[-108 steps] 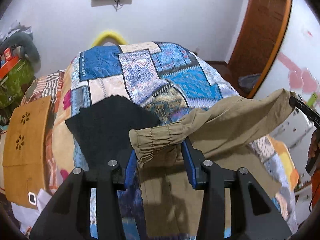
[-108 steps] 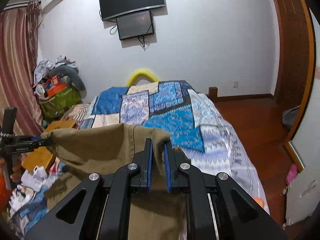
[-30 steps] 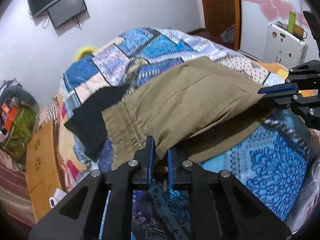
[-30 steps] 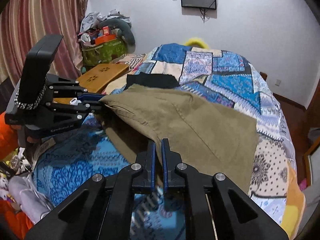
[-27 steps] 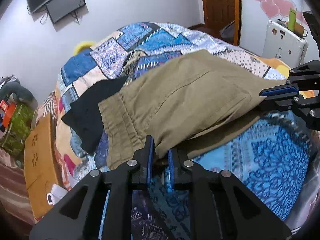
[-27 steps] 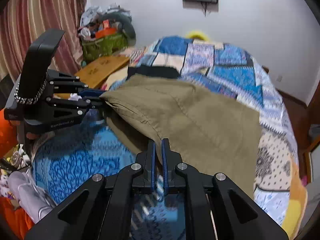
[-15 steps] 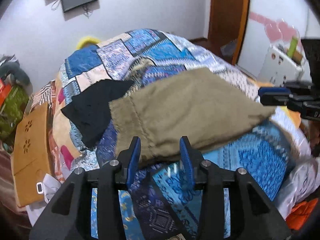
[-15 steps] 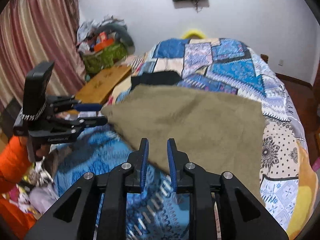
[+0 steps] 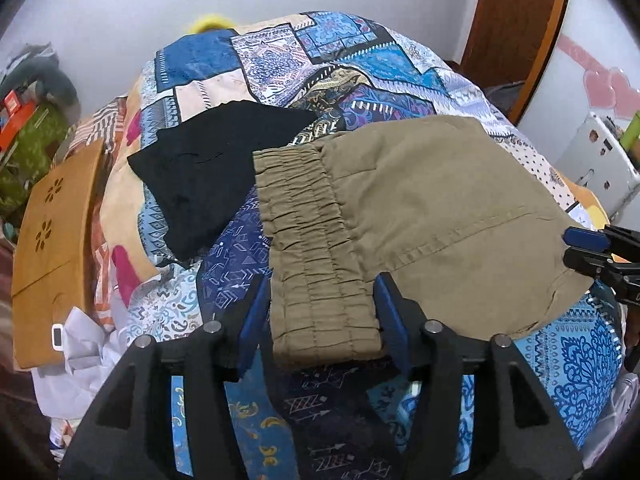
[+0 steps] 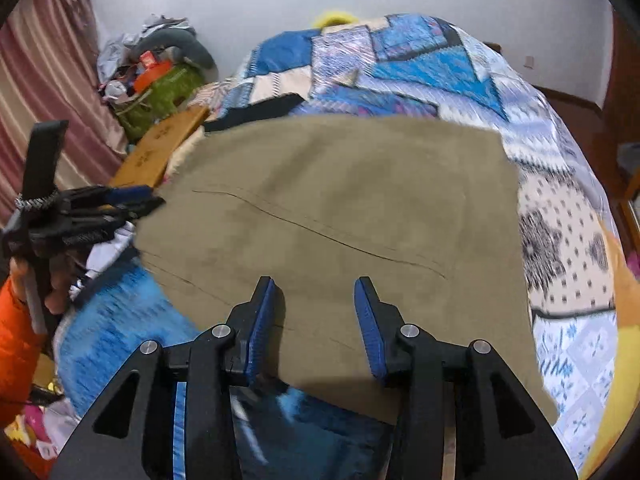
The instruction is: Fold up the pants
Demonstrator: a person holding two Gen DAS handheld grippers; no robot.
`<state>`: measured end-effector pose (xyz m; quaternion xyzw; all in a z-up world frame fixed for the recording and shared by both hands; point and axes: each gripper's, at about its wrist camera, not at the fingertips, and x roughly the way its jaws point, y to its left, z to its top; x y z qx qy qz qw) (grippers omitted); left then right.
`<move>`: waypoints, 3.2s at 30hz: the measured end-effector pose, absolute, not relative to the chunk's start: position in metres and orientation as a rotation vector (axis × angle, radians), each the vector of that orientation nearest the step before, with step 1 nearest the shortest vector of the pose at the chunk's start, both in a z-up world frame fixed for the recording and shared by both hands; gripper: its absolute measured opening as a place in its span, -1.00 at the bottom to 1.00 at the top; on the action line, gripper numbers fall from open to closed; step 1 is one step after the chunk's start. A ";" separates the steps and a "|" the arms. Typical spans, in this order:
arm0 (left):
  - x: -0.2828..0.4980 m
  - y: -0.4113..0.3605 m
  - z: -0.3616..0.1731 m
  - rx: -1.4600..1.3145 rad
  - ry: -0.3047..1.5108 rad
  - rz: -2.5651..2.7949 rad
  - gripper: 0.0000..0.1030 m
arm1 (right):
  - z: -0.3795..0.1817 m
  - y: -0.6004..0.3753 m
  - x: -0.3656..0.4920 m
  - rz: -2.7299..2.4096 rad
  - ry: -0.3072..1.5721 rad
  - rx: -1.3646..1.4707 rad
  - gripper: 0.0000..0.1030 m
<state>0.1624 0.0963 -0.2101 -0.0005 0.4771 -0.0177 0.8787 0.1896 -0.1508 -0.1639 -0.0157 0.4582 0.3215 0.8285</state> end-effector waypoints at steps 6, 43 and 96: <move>0.156 0.099 -0.210 0.021 0.984 -0.014 0.13 | -0.162 -0.188 0.180 0.620 0.965 0.013 -0.34; 0.296 0.137 -0.202 -0.020 1.040 0.054 0.47 | -0.157 -0.225 0.332 0.483 0.924 0.065 0.06; 0.287 0.098 -0.173 -0.054 0.967 -0.068 0.69 | -0.131 -0.079 0.319 0.786 0.995 -0.099 0.33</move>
